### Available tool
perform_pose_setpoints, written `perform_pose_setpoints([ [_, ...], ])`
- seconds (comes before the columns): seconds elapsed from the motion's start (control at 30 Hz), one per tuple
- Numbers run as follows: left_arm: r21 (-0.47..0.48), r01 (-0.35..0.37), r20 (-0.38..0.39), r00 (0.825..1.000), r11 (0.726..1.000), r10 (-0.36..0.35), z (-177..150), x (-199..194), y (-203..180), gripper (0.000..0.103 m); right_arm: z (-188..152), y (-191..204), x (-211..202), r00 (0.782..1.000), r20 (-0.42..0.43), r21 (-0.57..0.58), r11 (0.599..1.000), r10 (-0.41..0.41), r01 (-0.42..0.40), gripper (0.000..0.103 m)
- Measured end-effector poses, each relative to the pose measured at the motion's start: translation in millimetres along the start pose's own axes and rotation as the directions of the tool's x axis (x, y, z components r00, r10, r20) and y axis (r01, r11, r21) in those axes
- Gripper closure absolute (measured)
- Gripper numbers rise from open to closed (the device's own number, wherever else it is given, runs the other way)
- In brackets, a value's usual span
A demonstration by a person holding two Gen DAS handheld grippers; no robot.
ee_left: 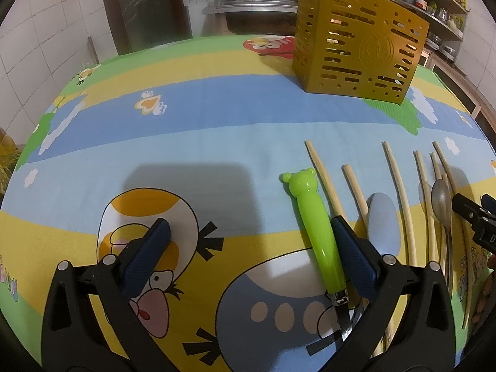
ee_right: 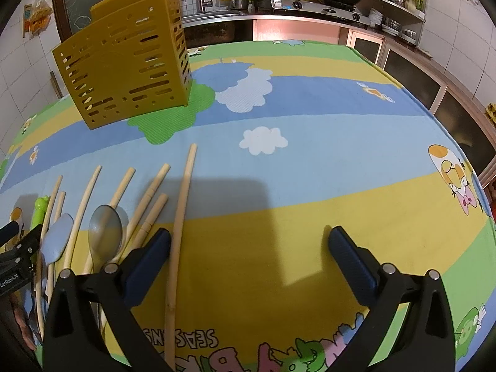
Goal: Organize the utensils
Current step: 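Move left tool toward the green-handled fork while right tool approaches a wooden chopstick, then close left tool on the green-handled fork while right tool grasps a wooden chopstick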
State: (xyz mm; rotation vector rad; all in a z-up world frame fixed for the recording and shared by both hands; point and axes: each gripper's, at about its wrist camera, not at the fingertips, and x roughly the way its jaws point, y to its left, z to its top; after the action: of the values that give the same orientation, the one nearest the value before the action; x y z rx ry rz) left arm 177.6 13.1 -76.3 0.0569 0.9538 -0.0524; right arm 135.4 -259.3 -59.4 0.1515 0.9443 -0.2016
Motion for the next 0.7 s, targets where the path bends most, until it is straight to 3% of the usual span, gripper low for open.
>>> perform_pose_setpoints([
  [0.37, -0.001, 0.011, -0.001, 1.0, 1.0, -0.011, 1, 0, 2, 0.004, 3, 4, 0, 1.0, 0.006, -0.002, 1.0, -0.014, 0.014, 0.007],
  [0.53, 0.003, 0.011, -0.008, 1.0, 1.0, -0.011, 0, -2, -1, 0.009, 4, 19, -7, 0.999, 0.034, -0.066, 0.998, 0.012, -0.01, 0.037],
  [0.6, 0.006, 0.011, 0.003, 1.0, 1.0, -0.011, -1, -5, -4, 0.016, 4, 23, -7, 0.999, 0.032, -0.061, 0.998, 0.028, -0.026, 0.045],
  [0.7, 0.017, 0.018, 0.009, 1.0, 1.0, -0.019, -2, -10, -12, 0.031, 7, 24, -7, 0.999, 0.021, -0.041, 0.998, 0.039, -0.038, 0.05],
])
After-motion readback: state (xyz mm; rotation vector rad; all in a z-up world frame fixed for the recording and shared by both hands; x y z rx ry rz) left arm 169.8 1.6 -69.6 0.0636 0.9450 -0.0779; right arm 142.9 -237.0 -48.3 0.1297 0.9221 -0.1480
